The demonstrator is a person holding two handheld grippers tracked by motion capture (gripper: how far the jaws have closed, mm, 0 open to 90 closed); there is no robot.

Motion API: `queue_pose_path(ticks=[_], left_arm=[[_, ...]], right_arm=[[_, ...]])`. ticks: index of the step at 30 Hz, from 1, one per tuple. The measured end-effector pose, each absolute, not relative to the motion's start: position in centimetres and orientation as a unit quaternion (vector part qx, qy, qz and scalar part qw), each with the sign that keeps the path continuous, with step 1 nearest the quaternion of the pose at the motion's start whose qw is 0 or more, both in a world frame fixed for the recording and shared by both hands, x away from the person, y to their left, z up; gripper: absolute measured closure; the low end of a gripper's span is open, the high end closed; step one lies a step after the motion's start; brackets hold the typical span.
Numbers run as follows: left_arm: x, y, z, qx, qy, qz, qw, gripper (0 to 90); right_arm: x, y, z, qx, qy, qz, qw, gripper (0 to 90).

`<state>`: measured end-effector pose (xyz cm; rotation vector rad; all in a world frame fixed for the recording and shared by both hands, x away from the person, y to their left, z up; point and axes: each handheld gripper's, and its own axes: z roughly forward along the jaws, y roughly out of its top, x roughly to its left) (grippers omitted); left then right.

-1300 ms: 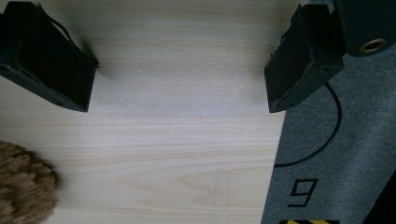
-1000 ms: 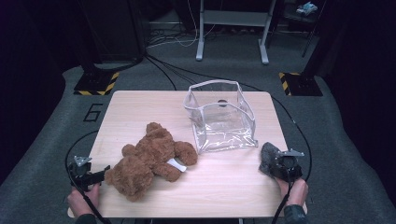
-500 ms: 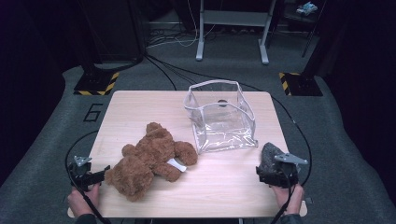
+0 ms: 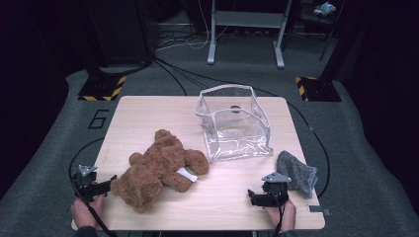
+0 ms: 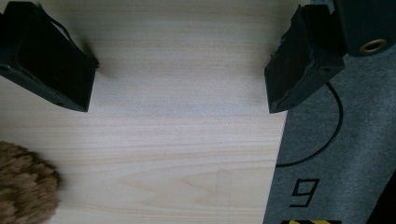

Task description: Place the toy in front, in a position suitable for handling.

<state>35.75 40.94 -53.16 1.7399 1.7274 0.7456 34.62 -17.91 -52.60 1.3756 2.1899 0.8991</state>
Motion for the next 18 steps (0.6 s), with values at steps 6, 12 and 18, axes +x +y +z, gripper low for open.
queue_pose_path(ticks=[6,12,18], left_arm=[[35.8,41.4,-52.5,0.659,0.655,0.258,0.263,9.6],[34.9,42.7,-48.3,0.629,0.664,0.226,0.336,0.3],[34.9,40.6,-42.8,0.65,0.62,0.242,0.366,0.1]], right_arm=[[34.8,-18.2,-52.9,0.485,0.782,0.333,0.205,7.3],[34.9,-18.5,-52.9,0.491,0.778,0.333,0.209,7.4],[34.9,-18.5,-52.9,0.491,0.777,0.333,0.211,7.8]])
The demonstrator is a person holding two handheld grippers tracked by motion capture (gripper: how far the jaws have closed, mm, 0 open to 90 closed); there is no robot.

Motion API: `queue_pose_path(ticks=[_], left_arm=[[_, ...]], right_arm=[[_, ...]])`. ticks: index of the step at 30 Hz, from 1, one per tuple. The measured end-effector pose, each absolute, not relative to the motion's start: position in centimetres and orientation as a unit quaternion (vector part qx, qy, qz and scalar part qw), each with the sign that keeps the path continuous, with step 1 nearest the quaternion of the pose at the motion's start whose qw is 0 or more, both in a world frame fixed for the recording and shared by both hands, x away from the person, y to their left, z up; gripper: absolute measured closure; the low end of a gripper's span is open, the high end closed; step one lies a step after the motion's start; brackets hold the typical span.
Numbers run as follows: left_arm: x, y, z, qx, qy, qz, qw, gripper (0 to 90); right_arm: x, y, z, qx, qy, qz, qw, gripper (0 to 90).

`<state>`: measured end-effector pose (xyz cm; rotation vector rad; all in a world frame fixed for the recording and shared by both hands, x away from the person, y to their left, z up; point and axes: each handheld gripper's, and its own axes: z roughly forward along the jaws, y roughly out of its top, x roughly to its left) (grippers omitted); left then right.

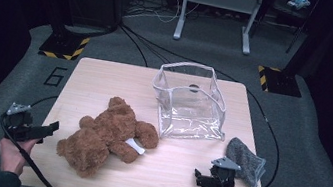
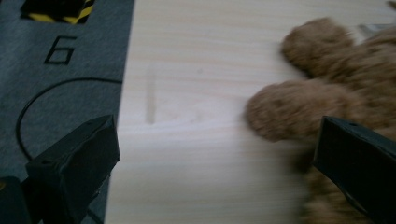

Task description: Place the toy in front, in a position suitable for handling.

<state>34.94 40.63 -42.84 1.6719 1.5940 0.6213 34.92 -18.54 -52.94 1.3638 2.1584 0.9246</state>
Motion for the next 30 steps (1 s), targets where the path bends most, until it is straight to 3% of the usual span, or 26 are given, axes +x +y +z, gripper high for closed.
queue_pose_path(ticks=[15,30], left_arm=[[38.9,30.5,-37.0,0.745,0.503,0.226,0.375,2.8],[44.1,24.6,-37.5,0.799,0.45,0.2,0.344,22.9]], right_arm=[[34.8,-18.5,-52.9,0.492,0.775,0.337,0.211,9.1],[34.8,-18.6,-52.9,0.492,0.774,0.337,0.213,10.0]])
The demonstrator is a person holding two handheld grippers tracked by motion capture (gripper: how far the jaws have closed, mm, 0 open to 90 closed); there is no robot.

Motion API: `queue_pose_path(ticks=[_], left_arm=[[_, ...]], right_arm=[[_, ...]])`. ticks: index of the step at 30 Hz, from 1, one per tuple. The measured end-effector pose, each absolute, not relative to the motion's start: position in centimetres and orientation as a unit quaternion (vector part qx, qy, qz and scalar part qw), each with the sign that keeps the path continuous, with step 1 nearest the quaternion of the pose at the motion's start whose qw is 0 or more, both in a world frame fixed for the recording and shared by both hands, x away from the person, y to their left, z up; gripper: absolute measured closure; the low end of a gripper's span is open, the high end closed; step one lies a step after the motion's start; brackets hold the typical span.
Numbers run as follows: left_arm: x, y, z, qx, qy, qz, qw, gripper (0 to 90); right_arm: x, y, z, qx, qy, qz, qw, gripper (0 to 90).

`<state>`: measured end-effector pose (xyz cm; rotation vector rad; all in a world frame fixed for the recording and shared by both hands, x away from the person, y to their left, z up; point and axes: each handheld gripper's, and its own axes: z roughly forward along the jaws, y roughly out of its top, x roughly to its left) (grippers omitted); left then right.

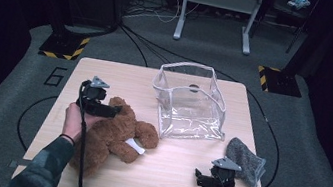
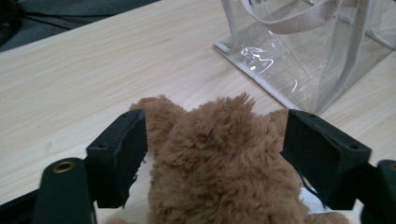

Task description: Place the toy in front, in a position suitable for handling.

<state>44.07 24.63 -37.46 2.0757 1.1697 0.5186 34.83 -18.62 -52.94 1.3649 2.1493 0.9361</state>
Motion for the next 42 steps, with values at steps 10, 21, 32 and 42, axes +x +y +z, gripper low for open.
queue_pose_path(ticks=[10,21,32,42], left_arm=[[45.8,22.1,-39.4,0.811,0.447,0.184,0.329,33.1],[46.9,21.7,-40.8,0.809,0.468,0.182,0.306,59.7],[45.7,22.4,-40.9,0.81,0.431,0.191,0.348,83.6],[43.9,23.4,-39.4,0.819,0.369,0.16,0.409,84.0]], right_arm=[[34.8,-18.6,-52.9,0.491,0.774,0.337,0.213,10.4],[34.8,-18.6,-52.9,0.492,0.774,0.337,0.213,10.7],[34.8,-18.7,-52.9,0.492,0.774,0.337,0.214,11.2],[34.8,-18.7,-52.9,0.494,0.773,0.337,0.214,11.6]])
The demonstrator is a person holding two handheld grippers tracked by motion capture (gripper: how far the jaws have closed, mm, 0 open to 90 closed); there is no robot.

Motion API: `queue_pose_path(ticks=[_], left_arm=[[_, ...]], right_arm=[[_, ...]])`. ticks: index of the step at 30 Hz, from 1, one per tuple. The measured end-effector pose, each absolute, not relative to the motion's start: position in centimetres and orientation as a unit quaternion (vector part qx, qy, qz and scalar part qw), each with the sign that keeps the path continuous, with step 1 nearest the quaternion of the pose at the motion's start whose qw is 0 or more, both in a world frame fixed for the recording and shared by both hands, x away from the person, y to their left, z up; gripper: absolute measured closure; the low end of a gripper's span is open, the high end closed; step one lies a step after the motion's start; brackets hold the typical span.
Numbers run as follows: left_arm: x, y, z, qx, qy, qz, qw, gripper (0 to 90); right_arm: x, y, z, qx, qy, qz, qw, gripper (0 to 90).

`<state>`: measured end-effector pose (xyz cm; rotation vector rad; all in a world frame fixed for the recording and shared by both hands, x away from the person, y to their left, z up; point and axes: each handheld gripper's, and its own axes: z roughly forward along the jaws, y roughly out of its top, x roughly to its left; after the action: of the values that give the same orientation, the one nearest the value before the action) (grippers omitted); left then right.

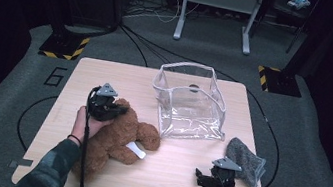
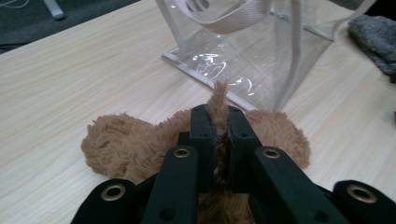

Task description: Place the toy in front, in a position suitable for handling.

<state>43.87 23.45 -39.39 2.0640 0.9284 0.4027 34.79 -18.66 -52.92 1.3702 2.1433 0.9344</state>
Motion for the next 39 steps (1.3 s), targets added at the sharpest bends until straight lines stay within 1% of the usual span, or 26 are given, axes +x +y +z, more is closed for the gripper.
queue_pose_path(ticks=[12,18,22,25,26,27,28,29,33,34,35,38,39], left_arm=[[42.4,22.1,-38.2,0.826,0.327,0.13,0.441,84.0],[41.9,21.0,-37.9,0.838,0.291,0.098,0.451,83.6],[42.2,20.5,-38.8,0.838,0.298,0.084,0.449,81.5],[42.7,20.6,-39.4,0.835,0.315,0.094,0.442,72.9],[42.8,20.6,-39.5,0.833,0.326,0.1,0.436,64.5],[42.9,20.8,-39.5,0.833,0.329,0.097,0.433,58.9],[42.8,20.9,-39.5,0.831,0.337,0.109,0.429,50.5],[42.7,21.2,-39.3,0.828,0.343,0.113,0.429,44.8],[41.7,22.5,-38.7,0.824,0.359,0.14,0.417,30.6],[41.4,23.0,-38.6,0.821,0.369,0.151,0.409,28.9],[41.0,23.5,-38.5,0.82,0.372,0.15,0.407,25.5],[40.0,25.1,-38.5,0.814,0.392,0.162,0.398,20.7],[39.7,25.5,-38.5,0.813,0.395,0.165,0.394,18.9]], right_arm=[[34.8,-18.7,-52.9,0.496,0.771,0.336,0.215,11.8],[34.8,-18.7,-52.9,0.496,0.771,0.336,0.215,11.8],[34.8,-18.7,-52.9,0.496,0.771,0.336,0.215,11.8],[34.8,-18.7,-52.9,0.496,0.771,0.336,0.215,11.8],[34.8,-18.7,-52.9,0.496,0.771,0.335,0.215,11.8],[34.8,-18.6,-52.9,0.498,0.77,0.335,0.215,11.7],[34.8,-18.5,-52.9,0.502,0.767,0.336,0.215,11.6],[34.8,-18.5,-52.9,0.505,0.766,0.336,0.214,11.6],[34.9,-18.5,-52.8,0.498,0.773,0.331,0.21,10.1],[35.0,-18.4,-52.8,0.501,0.771,0.332,0.209,9.7],[35.0,-18.3,-52.8,0.507,0.767,0.334,0.207,10.0],[35.2,-18.2,-52.3,0.502,0.77,0.346,0.188,10.5],[35.2,-17.9,-52.0,0.495,0.772,0.349,0.193,10.7]])
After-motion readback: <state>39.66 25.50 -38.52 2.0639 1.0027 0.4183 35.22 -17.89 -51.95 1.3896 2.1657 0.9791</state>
